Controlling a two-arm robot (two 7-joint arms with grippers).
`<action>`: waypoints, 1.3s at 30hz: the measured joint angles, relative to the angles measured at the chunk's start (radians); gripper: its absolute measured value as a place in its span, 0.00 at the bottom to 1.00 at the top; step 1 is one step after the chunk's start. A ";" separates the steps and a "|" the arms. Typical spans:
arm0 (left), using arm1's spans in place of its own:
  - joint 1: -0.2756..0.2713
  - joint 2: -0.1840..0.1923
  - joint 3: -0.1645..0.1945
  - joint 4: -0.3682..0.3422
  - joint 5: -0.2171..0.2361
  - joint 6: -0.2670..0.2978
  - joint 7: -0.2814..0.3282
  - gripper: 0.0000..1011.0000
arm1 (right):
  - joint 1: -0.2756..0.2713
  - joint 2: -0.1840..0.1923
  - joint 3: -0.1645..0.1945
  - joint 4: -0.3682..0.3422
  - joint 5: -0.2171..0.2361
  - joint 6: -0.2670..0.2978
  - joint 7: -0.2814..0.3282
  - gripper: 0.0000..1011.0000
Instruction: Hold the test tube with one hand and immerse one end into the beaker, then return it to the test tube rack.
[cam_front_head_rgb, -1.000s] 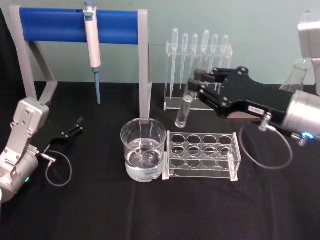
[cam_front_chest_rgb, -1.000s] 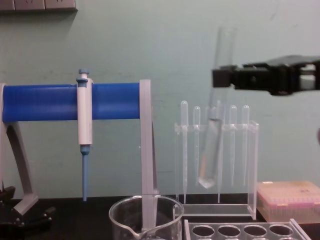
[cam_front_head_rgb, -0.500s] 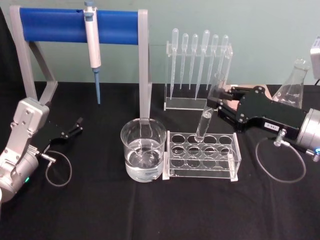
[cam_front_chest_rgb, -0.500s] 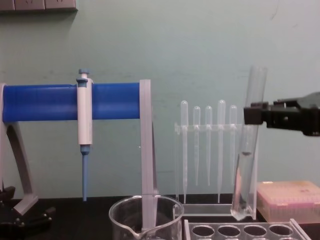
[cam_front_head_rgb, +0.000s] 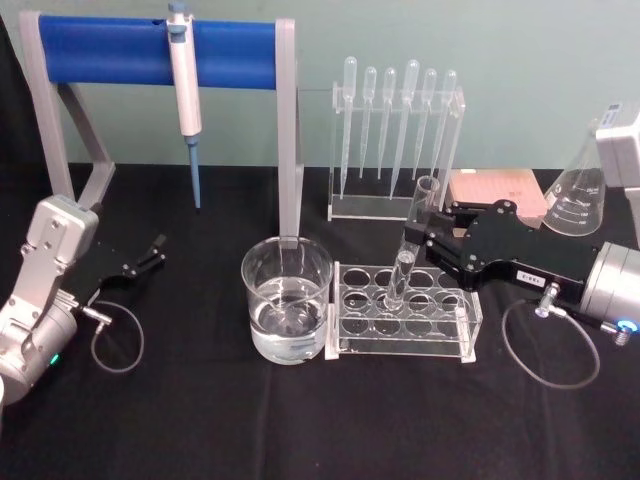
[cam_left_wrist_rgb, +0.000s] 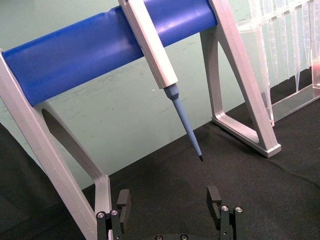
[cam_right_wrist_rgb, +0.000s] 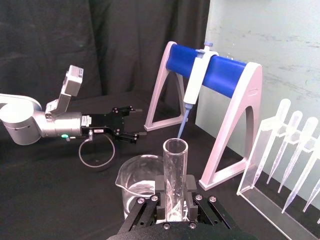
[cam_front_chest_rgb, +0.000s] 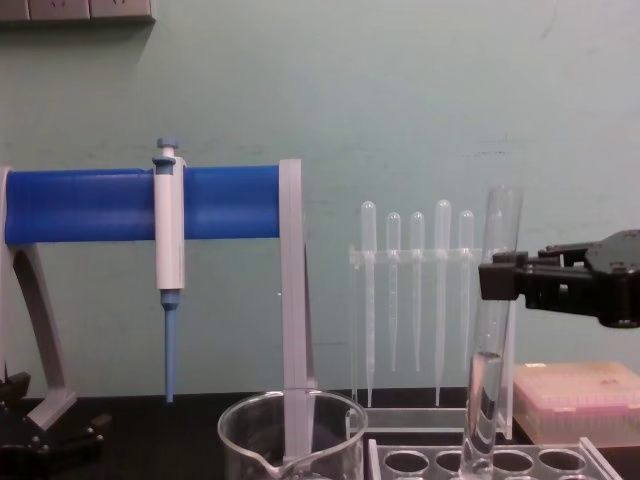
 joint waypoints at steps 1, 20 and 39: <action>0.000 0.000 0.000 0.000 0.000 0.000 0.000 0.99 | 0.000 -0.001 -0.001 0.002 -0.001 0.000 0.000 0.24; 0.000 0.000 0.000 0.000 0.000 0.000 0.000 0.99 | -0.005 -0.034 -0.005 0.047 -0.021 -0.012 0.002 0.24; 0.000 0.000 0.000 0.000 0.000 0.000 0.000 0.99 | 0.012 -0.088 -0.037 0.128 -0.062 -0.029 0.007 0.24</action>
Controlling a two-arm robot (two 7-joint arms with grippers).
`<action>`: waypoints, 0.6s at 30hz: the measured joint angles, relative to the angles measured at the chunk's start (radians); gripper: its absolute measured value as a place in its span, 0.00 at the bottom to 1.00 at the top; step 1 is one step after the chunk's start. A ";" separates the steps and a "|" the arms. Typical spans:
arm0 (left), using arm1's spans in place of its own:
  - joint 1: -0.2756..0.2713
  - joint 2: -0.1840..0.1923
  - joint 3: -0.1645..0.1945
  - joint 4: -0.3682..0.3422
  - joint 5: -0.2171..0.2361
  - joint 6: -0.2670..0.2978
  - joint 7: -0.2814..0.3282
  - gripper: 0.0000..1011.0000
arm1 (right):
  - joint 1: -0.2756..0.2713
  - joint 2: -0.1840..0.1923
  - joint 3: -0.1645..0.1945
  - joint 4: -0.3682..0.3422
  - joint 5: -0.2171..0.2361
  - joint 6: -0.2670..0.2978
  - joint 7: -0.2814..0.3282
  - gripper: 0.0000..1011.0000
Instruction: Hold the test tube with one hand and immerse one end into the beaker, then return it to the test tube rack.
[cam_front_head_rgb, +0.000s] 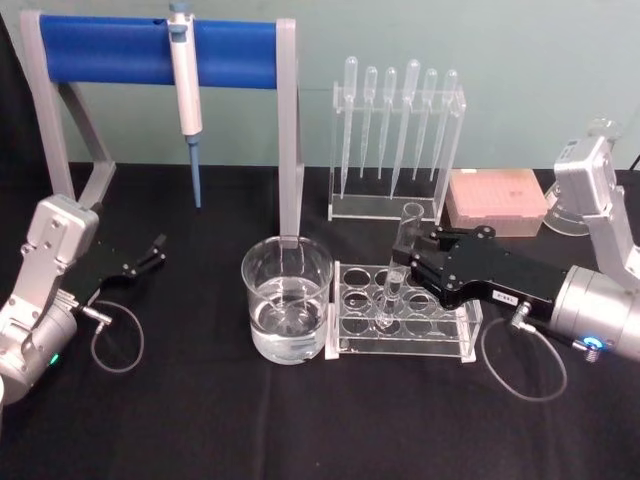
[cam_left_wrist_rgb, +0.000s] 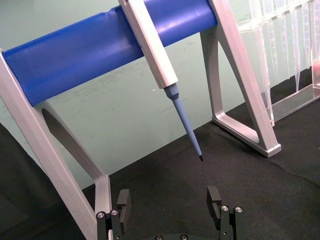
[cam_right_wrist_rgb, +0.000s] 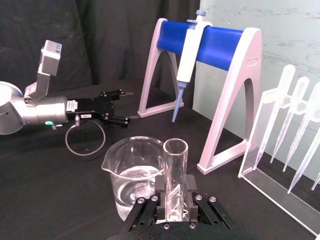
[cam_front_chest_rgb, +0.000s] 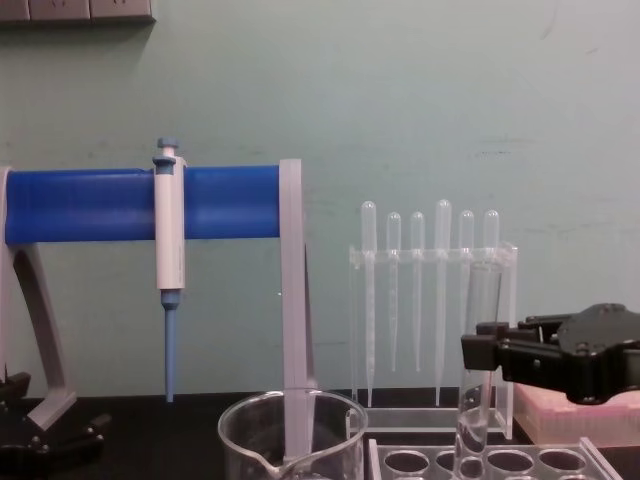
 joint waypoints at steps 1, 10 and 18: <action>0.000 0.000 0.000 0.000 0.000 0.000 0.000 0.99 | 0.000 -0.002 0.000 0.003 -0.001 -0.001 0.000 0.24; 0.000 0.000 0.000 0.000 0.000 0.000 0.000 0.99 | 0.000 -0.025 -0.005 0.037 -0.021 -0.007 -0.006 0.24; 0.000 0.000 0.000 0.000 0.000 0.000 0.000 0.99 | -0.006 -0.040 -0.010 0.056 -0.029 -0.006 -0.006 0.24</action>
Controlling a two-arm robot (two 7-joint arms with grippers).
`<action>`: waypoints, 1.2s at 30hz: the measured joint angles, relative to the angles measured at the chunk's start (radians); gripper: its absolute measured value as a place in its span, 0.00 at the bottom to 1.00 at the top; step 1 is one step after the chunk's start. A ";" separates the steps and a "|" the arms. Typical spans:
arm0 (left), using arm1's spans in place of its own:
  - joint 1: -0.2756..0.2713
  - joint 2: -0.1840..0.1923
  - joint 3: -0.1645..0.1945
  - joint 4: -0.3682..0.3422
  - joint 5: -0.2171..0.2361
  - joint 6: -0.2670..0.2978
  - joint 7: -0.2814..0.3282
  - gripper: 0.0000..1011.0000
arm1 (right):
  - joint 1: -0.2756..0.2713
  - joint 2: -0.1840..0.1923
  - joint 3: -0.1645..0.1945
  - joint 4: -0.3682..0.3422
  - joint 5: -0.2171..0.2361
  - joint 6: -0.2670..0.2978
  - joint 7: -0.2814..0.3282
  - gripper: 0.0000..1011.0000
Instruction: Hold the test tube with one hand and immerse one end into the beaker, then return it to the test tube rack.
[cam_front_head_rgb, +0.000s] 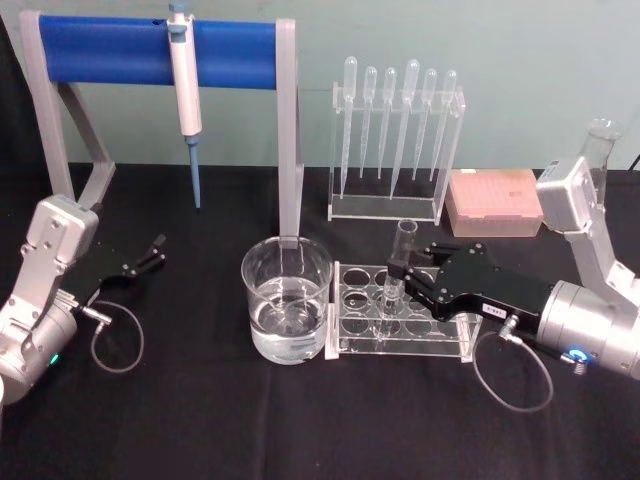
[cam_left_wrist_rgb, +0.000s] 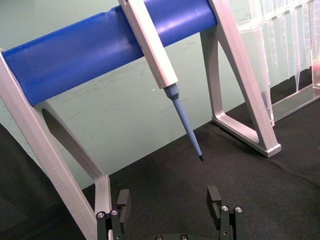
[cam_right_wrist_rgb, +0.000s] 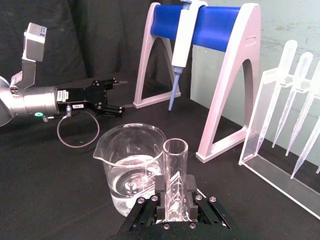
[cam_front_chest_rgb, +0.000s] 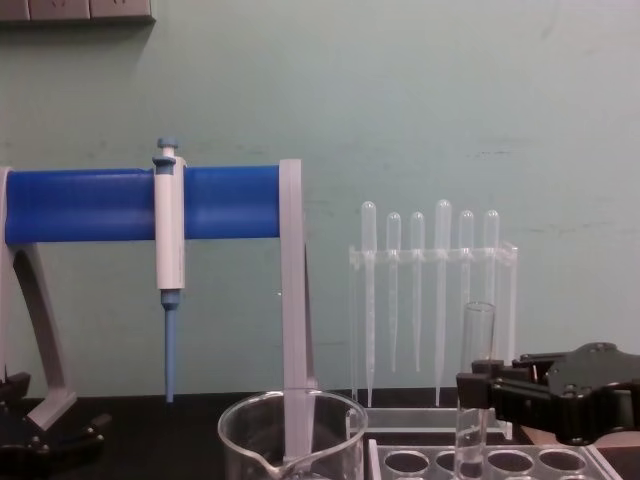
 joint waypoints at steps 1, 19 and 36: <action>0.000 0.000 0.000 0.000 0.000 0.000 0.000 0.99 | 0.000 0.000 0.000 0.000 0.000 0.000 0.000 0.24; 0.000 0.000 0.000 0.000 0.000 0.000 0.000 0.99 | 0.000 0.002 0.001 -0.003 0.001 0.003 0.000 0.49; 0.000 0.000 0.000 0.000 0.000 0.000 0.000 0.99 | -0.100 -0.002 0.138 -0.146 0.085 -0.037 -0.104 0.98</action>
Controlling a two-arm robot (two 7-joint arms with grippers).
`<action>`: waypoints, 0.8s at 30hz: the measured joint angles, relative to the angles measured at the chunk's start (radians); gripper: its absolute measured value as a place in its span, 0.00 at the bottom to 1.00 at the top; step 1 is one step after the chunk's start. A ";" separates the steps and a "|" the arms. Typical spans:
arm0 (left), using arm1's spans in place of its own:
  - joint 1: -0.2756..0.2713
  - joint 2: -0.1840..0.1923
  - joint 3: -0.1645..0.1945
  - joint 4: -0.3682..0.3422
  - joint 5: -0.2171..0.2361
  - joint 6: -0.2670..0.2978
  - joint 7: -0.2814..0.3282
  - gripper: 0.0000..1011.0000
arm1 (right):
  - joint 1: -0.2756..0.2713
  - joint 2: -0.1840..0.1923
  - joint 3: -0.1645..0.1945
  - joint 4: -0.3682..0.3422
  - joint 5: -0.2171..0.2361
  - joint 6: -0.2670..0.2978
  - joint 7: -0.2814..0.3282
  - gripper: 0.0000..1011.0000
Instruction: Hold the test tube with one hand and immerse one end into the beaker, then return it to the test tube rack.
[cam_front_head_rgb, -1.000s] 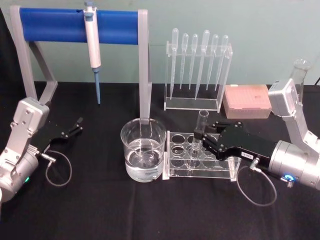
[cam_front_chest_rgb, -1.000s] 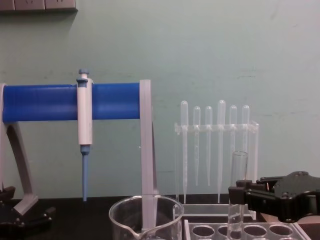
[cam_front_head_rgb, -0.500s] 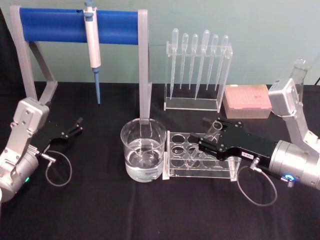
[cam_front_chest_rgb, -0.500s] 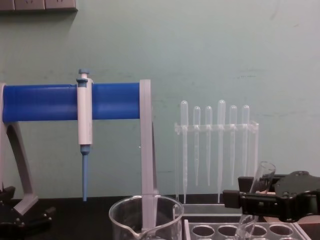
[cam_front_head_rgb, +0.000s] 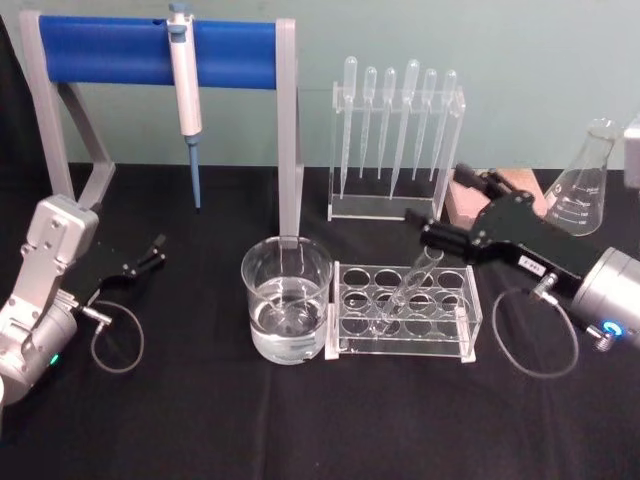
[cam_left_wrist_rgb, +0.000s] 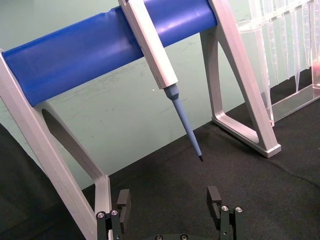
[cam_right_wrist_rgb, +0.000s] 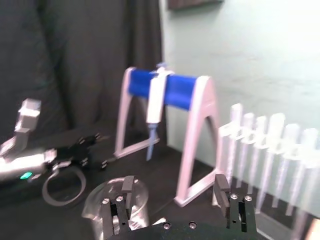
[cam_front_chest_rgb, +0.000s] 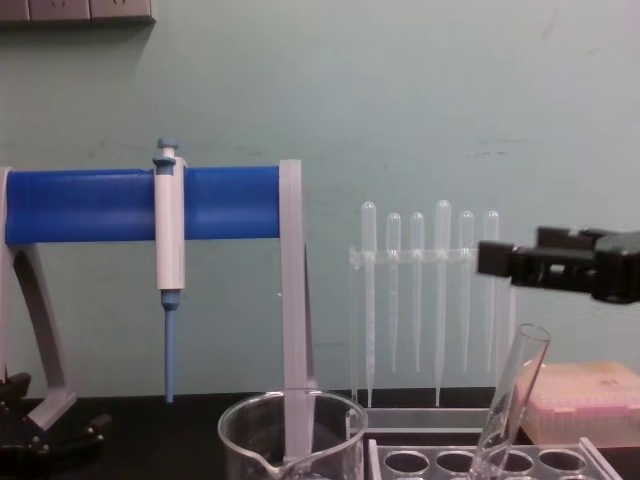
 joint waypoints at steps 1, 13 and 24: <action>0.000 0.000 0.000 0.000 0.000 0.000 0.000 0.99 | -0.014 -0.008 0.014 -0.008 -0.001 -0.006 -0.030 0.99; 0.000 0.000 0.000 0.000 0.000 0.000 0.000 0.99 | -0.113 -0.178 0.078 0.059 -0.161 -0.085 -0.380 0.99; 0.000 0.000 0.000 0.000 0.000 0.000 0.000 0.99 | -0.122 -0.266 0.080 0.158 -0.289 -0.143 -0.509 0.99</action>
